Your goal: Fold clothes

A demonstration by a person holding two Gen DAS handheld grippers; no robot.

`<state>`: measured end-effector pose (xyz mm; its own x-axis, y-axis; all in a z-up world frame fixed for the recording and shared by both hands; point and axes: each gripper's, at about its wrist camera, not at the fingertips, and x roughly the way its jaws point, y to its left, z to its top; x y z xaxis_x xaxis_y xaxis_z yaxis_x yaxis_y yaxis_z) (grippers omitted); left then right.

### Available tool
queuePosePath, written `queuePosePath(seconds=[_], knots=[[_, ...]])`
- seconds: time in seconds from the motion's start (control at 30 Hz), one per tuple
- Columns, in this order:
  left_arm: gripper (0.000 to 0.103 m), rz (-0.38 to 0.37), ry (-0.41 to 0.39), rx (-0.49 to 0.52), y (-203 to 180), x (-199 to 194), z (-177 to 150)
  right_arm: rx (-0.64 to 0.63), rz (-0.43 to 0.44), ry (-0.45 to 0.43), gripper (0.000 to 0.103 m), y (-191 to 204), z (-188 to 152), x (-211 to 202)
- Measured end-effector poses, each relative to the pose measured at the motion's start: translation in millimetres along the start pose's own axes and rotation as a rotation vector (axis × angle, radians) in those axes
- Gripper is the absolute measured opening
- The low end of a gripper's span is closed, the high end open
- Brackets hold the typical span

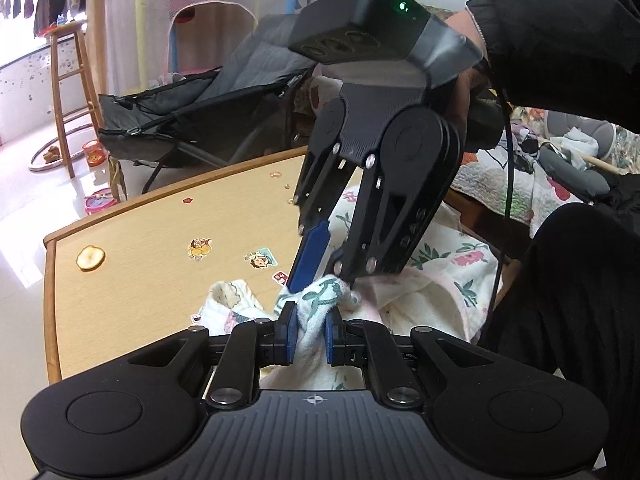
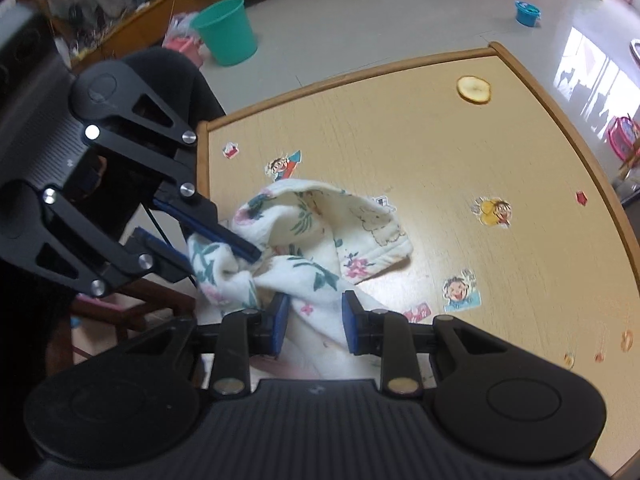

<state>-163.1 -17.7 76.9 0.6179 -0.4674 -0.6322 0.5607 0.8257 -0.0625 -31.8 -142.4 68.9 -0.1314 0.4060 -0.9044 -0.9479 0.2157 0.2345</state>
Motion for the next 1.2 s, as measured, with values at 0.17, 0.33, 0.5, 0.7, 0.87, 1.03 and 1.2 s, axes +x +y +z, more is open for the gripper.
queuePosePath(seconds=[0.17,0.33,0.5,0.7,0.87,1.03,1.2], knots=[[0.013,0.001,0.002,-0.006,0,0,-1,0.003,-0.027,0.043,0.020,6,2,11],[0.013,-0.001,-0.006,-0.010,-3,-2,-2,-0.013,-0.077,0.018,0.005,14,-1,6],[0.013,0.000,-0.020,-0.012,-6,-6,-2,0.013,-0.172,0.003,0.004,10,-9,-10],[0.013,-0.012,-0.035,-0.010,-9,-10,1,0.067,-0.322,0.024,0.004,-6,-19,-21],[0.013,0.013,-0.019,-0.012,-12,-7,2,0.121,-0.339,0.011,0.004,-13,-30,-17],[0.023,0.077,-0.034,0.033,-9,-4,10,0.127,-0.339,-0.014,0.004,-16,-32,-15],[0.028,0.040,-0.049,0.121,9,4,31,0.131,-0.334,-0.029,0.004,-14,-31,-15]])
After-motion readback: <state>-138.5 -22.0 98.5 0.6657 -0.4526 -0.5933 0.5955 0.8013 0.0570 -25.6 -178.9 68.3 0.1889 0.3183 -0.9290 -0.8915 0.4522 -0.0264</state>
